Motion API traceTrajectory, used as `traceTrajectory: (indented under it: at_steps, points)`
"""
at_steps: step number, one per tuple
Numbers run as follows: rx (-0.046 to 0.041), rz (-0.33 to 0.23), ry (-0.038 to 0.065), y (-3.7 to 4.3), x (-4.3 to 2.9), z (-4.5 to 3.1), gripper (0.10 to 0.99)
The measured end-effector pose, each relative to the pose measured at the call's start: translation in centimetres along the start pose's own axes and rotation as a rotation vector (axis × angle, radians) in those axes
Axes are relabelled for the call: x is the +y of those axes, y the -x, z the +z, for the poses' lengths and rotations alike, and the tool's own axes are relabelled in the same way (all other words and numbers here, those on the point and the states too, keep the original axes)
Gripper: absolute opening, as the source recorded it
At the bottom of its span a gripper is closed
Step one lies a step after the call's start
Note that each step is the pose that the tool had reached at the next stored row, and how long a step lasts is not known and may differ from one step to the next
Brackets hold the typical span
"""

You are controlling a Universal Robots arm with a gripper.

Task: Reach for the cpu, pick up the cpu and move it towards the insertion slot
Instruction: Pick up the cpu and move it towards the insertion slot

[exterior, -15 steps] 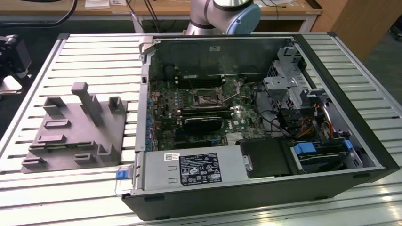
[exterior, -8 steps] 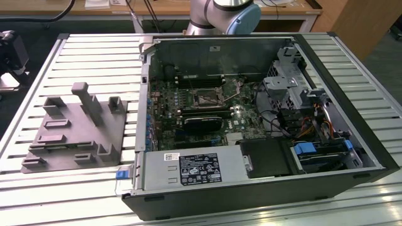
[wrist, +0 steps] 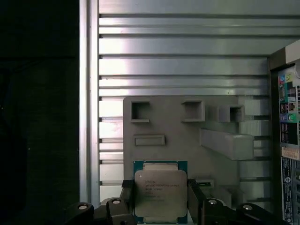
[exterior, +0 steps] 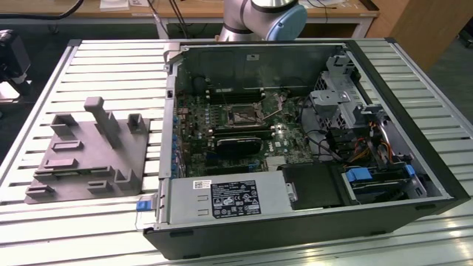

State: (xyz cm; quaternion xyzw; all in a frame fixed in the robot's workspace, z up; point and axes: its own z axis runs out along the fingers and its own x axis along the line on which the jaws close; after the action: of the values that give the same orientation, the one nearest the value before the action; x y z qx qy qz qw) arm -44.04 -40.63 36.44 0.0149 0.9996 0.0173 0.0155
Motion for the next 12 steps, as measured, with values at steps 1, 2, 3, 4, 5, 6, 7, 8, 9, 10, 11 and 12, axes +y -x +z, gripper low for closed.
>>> traceTrajectory:
  at_steps: [1,2,3,4,5,6,7,8,9,10,11,12]
  points:
    - [-0.0002,0.000,0.000,0.00,0.01,-0.15,0.541]
    - [-0.0004,0.000,0.000,0.01,0.01,-0.32,0.541]
    - [-0.0006,0.000,0.000,0.01,0.02,-0.50,0.541]
    - [-0.0006,0.000,0.000,0.02,0.03,-0.70,0.541]
    - [-0.0007,0.000,0.000,0.02,0.03,-0.90,0.541]
    - [-0.0008,0.000,0.000,0.03,0.04,-1.11,0.541]
    - [-0.0010,0.000,0.000,0.04,0.05,-1.32,0.541]
    - [-0.0012,0.000,0.000,0.04,0.05,-1.52,0.541]
    - [-0.0012,0.000,0.000,0.05,0.06,-1.74,0.541]
    - [-0.0014,0.000,0.000,0.06,0.07,-1.95,0.541]
    - [-0.0014,0.000,0.000,0.06,0.08,-2.17,0.541]
    - [-0.0015,0.000,0.000,0.07,0.08,-2.39,0.541]
